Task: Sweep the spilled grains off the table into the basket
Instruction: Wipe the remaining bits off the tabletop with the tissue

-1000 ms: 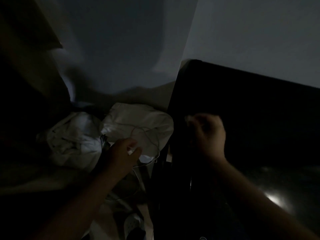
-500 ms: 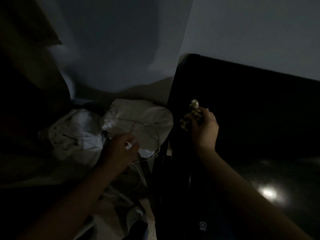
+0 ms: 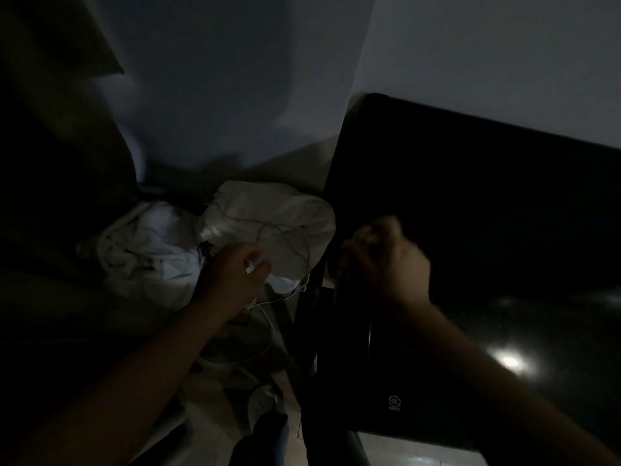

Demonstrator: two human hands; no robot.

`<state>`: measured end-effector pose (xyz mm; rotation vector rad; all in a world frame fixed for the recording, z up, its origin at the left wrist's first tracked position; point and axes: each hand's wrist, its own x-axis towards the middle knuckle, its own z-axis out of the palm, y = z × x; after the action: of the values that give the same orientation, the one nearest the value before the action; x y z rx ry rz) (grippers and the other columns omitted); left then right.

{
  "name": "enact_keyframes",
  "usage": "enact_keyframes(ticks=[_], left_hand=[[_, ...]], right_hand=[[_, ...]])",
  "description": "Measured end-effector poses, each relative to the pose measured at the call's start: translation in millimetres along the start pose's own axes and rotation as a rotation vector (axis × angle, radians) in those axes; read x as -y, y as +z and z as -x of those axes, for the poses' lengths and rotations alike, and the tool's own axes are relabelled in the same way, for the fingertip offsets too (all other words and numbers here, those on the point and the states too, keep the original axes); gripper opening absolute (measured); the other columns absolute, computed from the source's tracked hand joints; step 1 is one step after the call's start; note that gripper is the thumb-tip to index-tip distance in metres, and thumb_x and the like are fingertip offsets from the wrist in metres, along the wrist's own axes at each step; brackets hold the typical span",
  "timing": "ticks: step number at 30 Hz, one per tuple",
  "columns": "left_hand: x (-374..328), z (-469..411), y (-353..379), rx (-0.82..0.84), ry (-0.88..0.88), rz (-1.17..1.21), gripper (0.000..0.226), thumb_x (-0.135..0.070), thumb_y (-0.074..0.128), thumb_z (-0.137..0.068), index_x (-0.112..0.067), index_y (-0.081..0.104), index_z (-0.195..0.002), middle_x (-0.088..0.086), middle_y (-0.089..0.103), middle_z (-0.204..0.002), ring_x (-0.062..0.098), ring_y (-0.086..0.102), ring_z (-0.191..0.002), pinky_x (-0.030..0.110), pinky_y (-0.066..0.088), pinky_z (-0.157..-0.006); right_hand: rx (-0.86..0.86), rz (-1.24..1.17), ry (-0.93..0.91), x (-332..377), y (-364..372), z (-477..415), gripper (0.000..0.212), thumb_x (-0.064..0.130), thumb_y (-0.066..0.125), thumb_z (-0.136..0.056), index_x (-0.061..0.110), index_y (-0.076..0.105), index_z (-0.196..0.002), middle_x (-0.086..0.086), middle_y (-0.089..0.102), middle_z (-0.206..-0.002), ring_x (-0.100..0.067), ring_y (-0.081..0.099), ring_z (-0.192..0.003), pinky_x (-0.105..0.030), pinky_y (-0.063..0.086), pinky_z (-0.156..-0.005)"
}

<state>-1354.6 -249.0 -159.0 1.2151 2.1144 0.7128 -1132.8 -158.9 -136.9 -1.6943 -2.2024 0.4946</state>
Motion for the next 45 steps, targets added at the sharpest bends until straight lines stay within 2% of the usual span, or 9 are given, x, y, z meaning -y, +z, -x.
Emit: enact_keyframes(ticks=[5, 11, 15, 19, 21, 27, 32, 37, 45], left_hand=[[14.8, 14.6, -2.6, 0.019, -0.044, 0.017, 0.022, -0.029, 0.064, -0.088, -0.014, 0.067, -0.104, 0.001, 0.066, -0.101, 0.018, 0.063, -0.091, 0.03, 0.049, -0.077], [22.9, 49.4, -9.2, 0.066, -0.067, -0.009, 0.027, -0.028, 0.062, -0.089, -0.01, 0.066, -0.11, 0.006, 0.065, -0.107, 0.021, 0.06, -0.098, 0.026, 0.043, -0.076], [16.8, 67.0, -13.8, 0.054, -0.051, -0.002, 0.023, -0.026, 0.063, -0.089, -0.008, 0.068, -0.102, 0.009, 0.066, -0.099, 0.025, 0.061, -0.093, 0.034, 0.049, -0.079], [13.3, 84.9, -8.9, 0.083, -0.066, 0.028, 0.021, -0.019, 0.062, -0.09, 0.0, 0.065, -0.097, 0.008, 0.065, -0.094, 0.022, 0.058, -0.088, 0.027, 0.041, -0.071], [18.0, 96.5, -5.5, 0.118, -0.104, 0.102, 0.012, -0.014, 0.061, -0.09, -0.004, 0.065, -0.096, 0.004, 0.062, -0.089, 0.015, 0.055, -0.084, 0.024, 0.039, -0.068], [46.6, 122.9, 3.4, 0.188, -0.208, 0.178, 0.006, -0.01, 0.062, -0.089, -0.014, 0.058, -0.087, -0.007, 0.057, -0.076, 0.004, 0.054, -0.072, 0.008, 0.041, -0.059], [54.7, 131.7, 4.9, 0.199, -0.219, 0.188, 0.008, -0.012, 0.065, -0.086, -0.01, 0.061, -0.08, 0.004, 0.062, -0.078, 0.026, 0.062, -0.081, 0.039, 0.052, -0.073], [50.8, 137.2, 2.2, 0.198, -0.266, 0.22, 0.022, -0.036, 0.063, -0.079, -0.014, 0.061, -0.082, 0.011, 0.065, -0.084, 0.027, 0.063, -0.083, 0.052, 0.053, -0.079], [42.6, 156.3, -3.7, 0.175, -0.273, 0.151, 0.02, -0.025, 0.062, -0.087, -0.011, 0.064, -0.102, 0.006, 0.063, -0.092, 0.025, 0.061, -0.092, 0.039, 0.051, -0.083]], right_hand=[[0.039, 0.072, 0.15, -0.3, 18.8, -25.0, 0.046, 0.054, 0.057, -0.087, 0.016, 0.044, -0.11, -0.009, 0.067, -0.1, -0.032, 0.065, -0.09, -0.035, 0.049, -0.067], [0.114, 0.175, -0.002, 5.2, 44.1, 90.1, 0.062, 0.044, 0.061, -0.088, 0.009, 0.043, -0.136, -0.007, 0.069, -0.101, -0.023, 0.067, -0.073, -0.034, 0.053, -0.057], [0.263, -0.038, 0.16, 8.4, 21.2, 113.2, 0.052, 0.056, 0.054, -0.083, 0.021, 0.048, -0.121, -0.003, 0.068, -0.101, -0.023, 0.067, -0.088, -0.043, 0.056, -0.073], [-0.031, -0.02, 0.137, -0.6, 1.9, 87.4, 0.043, 0.049, 0.061, -0.087, 0.015, 0.054, -0.111, -0.007, 0.061, -0.105, -0.024, 0.06, -0.093, -0.039, 0.054, -0.071], [-0.03, 0.044, 0.151, -1.1, 9.5, 74.3, 0.049, 0.046, 0.063, -0.087, 0.011, 0.053, -0.121, -0.011, 0.053, -0.115, -0.026, 0.054, -0.102, -0.037, 0.051, -0.076], [0.076, 0.105, 0.133, -2.0, 31.5, 164.9, 0.042, 0.055, 0.05, -0.084, 0.017, 0.055, -0.102, -0.003, 0.056, -0.097, -0.018, 0.058, -0.073, -0.035, 0.052, -0.057], [0.275, -0.037, 0.195, -3.4, 16.0, 196.8, 0.034, 0.051, 0.054, -0.085, 0.024, 0.056, -0.105, 0.004, 0.057, -0.101, -0.01, 0.058, -0.08, -0.034, 0.055, -0.07], [0.048, -0.072, 0.245, 3.0, 15.4, 154.4, 0.051, 0.044, 0.063, -0.083, 0.015, 0.049, -0.123, -0.007, 0.051, -0.12, -0.019, 0.055, -0.103, -0.031, 0.05, -0.081], [0.145, 0.082, 0.089, 13.8, 33.6, 200.9, 0.064, 0.034, 0.084, -0.065, 0.009, 0.054, -0.115, -0.009, 0.054, -0.107, -0.022, 0.058, -0.088, -0.026, 0.045, -0.065]])
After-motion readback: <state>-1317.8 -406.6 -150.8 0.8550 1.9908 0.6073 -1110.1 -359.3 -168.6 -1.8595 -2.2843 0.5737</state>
